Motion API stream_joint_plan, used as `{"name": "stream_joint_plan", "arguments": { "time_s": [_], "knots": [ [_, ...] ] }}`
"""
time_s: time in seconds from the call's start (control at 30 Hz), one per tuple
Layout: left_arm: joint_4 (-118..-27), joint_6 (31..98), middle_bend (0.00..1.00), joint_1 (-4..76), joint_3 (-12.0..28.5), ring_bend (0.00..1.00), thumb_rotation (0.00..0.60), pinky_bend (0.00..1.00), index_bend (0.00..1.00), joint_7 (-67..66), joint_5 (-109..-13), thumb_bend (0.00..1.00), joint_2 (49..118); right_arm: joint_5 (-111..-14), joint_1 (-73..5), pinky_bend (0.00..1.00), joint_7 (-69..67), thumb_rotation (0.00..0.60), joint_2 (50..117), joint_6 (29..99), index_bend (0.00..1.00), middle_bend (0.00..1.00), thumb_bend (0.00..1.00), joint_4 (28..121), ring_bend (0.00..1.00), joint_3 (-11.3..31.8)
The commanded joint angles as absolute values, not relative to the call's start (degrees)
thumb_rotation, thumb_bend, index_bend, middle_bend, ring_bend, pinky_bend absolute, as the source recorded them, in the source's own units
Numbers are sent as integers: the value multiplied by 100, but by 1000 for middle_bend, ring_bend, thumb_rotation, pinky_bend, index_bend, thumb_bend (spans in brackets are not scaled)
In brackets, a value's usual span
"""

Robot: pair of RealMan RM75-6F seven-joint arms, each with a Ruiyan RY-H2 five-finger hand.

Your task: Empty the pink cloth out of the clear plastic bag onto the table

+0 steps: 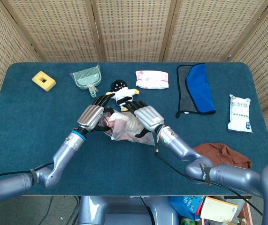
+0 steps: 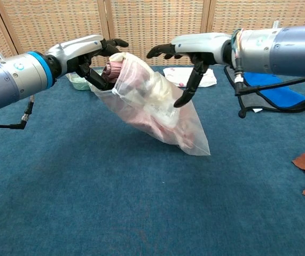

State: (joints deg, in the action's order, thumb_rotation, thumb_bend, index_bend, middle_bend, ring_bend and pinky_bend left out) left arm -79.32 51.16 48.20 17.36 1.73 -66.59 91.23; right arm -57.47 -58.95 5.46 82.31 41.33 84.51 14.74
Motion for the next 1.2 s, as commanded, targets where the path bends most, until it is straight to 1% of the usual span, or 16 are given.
{"name": "stream_joint_plan", "arguments": {
  "time_s": [0.03, 0.1, 0.13, 0.17, 0.2, 0.23, 0.27, 0.3, 0.33, 0.37, 0.4, 0.57, 0.63, 0.97, 1.07, 1.2],
  "knots": [
    [-7764, 5004, 0, 4891, 1788, 0, 600, 0, 714, 281, -6524, 412, 9247, -5776, -5555, 0, 765, 600, 7964, 4567, 0, 0, 47, 8665, 0, 1253],
    [-7742, 4981, 0, 4904, 1816, 0, 600, 0, 714, 360, -6492, 413, 9274, -5902, -5364, 0, 851, 600, 7846, 4829, 0, 9, 46, 8701, 4, 1130],
    [-7739, 4982, 0, 4909, 1830, 0, 600, 0, 714, 390, -6488, 413, 9278, -5972, -5286, 0, 890, 600, 7805, 4939, 0, 32, 45, 8702, 25, 1073],
    [-7738, 4990, 0, 4913, 1845, 0, 600, 0, 714, 414, -6491, 413, 9282, -6053, -5208, 13, 926, 600, 7765, 5040, 0, 95, 43, 8696, 95, 1010],
    [-7733, 5016, 0, 4926, 1872, 0, 600, 0, 714, 444, -6504, 412, 9285, -6228, -5054, 67, 1000, 600, 7691, 5243, 2, 195, 39, 8659, 199, 880],
    [-7734, 5041, 0, 4942, 1903, 0, 600, 0, 714, 459, -6515, 412, 9282, -6415, -4907, 124, 1101, 600, 7638, 5451, 6, 266, 37, 8588, 275, 745],
    [-7745, 5058, 0, 4963, 1943, 0, 600, 0, 715, 470, -6514, 412, 9275, -6558, -4784, 241, 1196, 600, 7591, 5597, 18, 358, 34, 8523, 372, 615],
    [-7766, 5082, 0, 4999, 2027, 0, 600, 0, 716, 493, -6489, 412, 9272, -6637, -4629, 359, 1249, 600, 7519, 5678, 34, 428, 33, 8486, 437, 448],
    [-7772, 5068, 0, 5081, 2124, 0, 600, 0, 716, 450, -6432, 413, 9274, -6666, -4481, 417, 1216, 600, 7391, 5608, 43, 457, 32, 8555, 467, 262],
    [-7790, 5039, 0, 5121, 2166, 0, 600, 0, 717, 423, -6373, 412, 9272, -6723, -4444, 482, 1201, 600, 7333, 5569, 53, 489, 33, 8580, 500, 204],
    [-7816, 5018, 0, 5152, 2199, 0, 600, 0, 718, 396, -6317, 413, 9268, -6791, -4420, 523, 1204, 600, 7301, 5553, 58, 508, 33, 8575, 518, 167],
    [-7958, 4971, 0, 5358, 2325, 0, 600, 0, 719, 95, -6111, 413, 9226, -7520, -4226, 682, 1373, 600, 7405, 5792, 130, 587, 34, 8165, 588, -133],
    [-8013, 4961, 0, 5409, 2341, 0, 600, 0, 719, -8, -6037, 413, 9206, -7806, -4154, 702, 1389, 600, 7481, 5925, 132, 598, 34, 7976, 601, -226],
    [-8240, 4973, 0, 5513, 2364, 0, 600, 0, 719, -225, -5723, 413, 9136, -9495, -4039, 695, 1588, 600, 7972, 6869, 156, 574, 34, 6796, 602, -583],
    [-8303, 4934, 0, 5552, 2385, 0, 600, 0, 719, -244, -5609, 413, 9094, -10197, -4122, 695, 1680, 600, 8166, 7247, 162, 587, 34, 6202, 602, -741],
    [-8359, 4881, 0, 5594, 2400, 0, 600, 0, 719, -264, -5477, 413, 9059, -10829, -4222, 695, 1796, 600, 8404, 7615, 165, 613, 34, 5504, 603, -894]
  ]
}}
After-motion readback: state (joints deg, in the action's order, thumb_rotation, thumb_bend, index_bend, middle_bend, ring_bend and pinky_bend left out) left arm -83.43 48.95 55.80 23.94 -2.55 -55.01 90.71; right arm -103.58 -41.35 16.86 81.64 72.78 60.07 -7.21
